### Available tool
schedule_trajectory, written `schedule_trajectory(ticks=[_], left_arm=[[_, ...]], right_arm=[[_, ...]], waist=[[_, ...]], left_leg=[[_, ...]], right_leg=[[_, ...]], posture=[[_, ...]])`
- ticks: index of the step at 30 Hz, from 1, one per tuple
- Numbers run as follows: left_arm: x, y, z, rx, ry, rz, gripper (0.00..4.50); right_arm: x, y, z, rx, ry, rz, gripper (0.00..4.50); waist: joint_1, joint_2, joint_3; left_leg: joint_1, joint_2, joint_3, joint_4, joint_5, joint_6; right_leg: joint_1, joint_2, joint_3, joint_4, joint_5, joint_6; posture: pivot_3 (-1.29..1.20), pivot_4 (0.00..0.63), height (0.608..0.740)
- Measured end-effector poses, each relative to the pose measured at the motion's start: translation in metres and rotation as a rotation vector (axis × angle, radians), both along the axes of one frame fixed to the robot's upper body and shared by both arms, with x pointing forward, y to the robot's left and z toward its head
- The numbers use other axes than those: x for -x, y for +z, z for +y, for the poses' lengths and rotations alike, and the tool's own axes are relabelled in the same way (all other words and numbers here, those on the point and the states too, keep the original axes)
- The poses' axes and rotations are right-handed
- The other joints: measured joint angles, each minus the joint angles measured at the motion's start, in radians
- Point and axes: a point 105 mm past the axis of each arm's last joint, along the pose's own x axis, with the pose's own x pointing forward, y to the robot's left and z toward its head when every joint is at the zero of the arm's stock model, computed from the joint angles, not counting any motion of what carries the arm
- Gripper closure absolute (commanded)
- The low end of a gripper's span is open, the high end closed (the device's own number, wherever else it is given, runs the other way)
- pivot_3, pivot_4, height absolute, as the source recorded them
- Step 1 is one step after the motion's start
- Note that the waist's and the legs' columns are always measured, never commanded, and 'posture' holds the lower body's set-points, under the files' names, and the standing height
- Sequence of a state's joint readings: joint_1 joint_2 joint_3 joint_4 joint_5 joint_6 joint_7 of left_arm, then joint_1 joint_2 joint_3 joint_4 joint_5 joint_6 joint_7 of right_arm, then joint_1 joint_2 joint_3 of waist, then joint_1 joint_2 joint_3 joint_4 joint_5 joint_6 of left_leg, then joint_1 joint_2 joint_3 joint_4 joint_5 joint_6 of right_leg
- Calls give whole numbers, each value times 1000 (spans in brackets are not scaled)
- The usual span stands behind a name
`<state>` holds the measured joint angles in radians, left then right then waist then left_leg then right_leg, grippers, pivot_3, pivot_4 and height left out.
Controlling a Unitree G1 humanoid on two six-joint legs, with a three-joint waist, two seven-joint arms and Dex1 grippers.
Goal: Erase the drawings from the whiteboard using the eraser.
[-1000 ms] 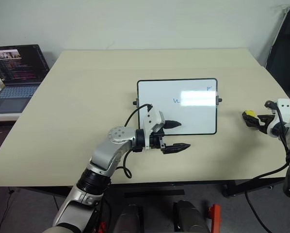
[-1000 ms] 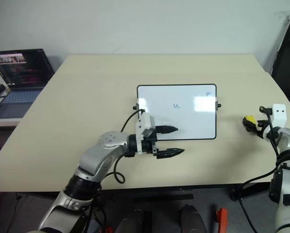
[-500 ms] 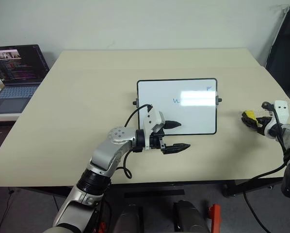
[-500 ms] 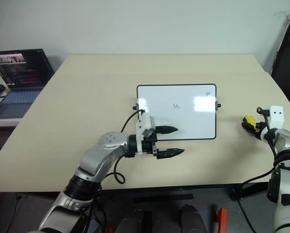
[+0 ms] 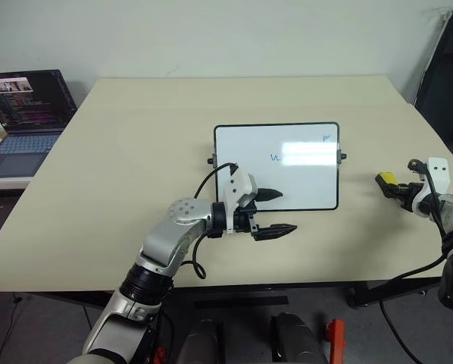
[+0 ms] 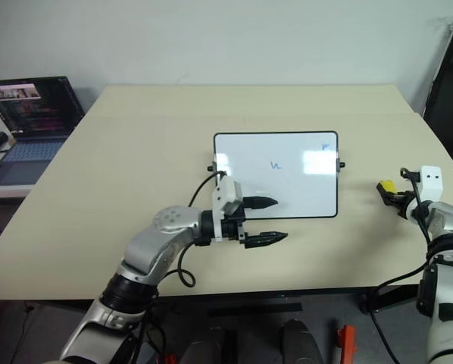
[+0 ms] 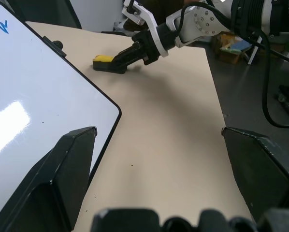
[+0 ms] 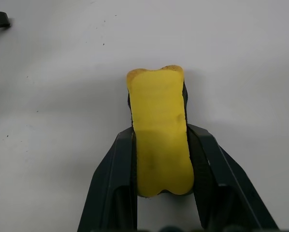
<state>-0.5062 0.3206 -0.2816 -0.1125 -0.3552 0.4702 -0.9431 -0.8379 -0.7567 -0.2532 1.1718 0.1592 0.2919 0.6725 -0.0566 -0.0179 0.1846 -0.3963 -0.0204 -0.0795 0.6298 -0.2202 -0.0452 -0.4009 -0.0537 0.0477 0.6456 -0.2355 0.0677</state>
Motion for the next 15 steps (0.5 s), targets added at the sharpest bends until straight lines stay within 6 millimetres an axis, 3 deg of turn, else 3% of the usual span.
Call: schedule_trajectory(ticks=[4, 7, 9, 11, 13, 15], left_arm=[[-4, -1, 12, -32, 23, -9, 0], [-11, 1, 32, -67, 75, -29, 0], [-15, 2, 55, -102, 119, -51, 0], [-20, 2, 87, -135, 192, -70, 0], [-21, 5, 128, -142, 275, -78, 0], [-18, 12, 144, -120, 299, -96, 0]], right_arm=[[1, 20, 1, 51, 66, -59, 3411], [1, 59, 3, 141, 119, -148, 3411], [1, 94, 17, 199, 173, -241, 3411], [1, 133, 50, 236, 276, -380, 3411], [10, 165, 118, 251, 487, -552, 3411], [22, 162, 170, 227, 664, -606, 3412]], waist=[[-1, 0, 0], [-1, 1, 0], [-7, 2, 0], [-14, 3, 1], [-27, 3, 1], [-23, 1, 0]], left_leg=[[-1, 0, 0, 0, 0, 0], [-1, 0, 0, 0, 0, 0], [-1, 1, 0, -1, 0, 0], [-1, 2, 0, -1, 0, 0], [0, 8, 0, -1, 0, 0], [-1, 10, -1, -1, 0, 0]], right_leg=[[-2, 0, 0, 1, 0, 0], [-3, 0, 0, 2, 0, 0], [-4, 0, 0, 2, 0, 0], [-4, 1, 0, 3, 0, 0], [-4, 5, -1, 2, -1, -2], [-4, 7, -3, 1, -1, -2]], posture=[[0, 150, 740], [0, 150, 740], [0, 150, 740], [0, 150, 740], [0, 150, 740], [0, 150, 740]])
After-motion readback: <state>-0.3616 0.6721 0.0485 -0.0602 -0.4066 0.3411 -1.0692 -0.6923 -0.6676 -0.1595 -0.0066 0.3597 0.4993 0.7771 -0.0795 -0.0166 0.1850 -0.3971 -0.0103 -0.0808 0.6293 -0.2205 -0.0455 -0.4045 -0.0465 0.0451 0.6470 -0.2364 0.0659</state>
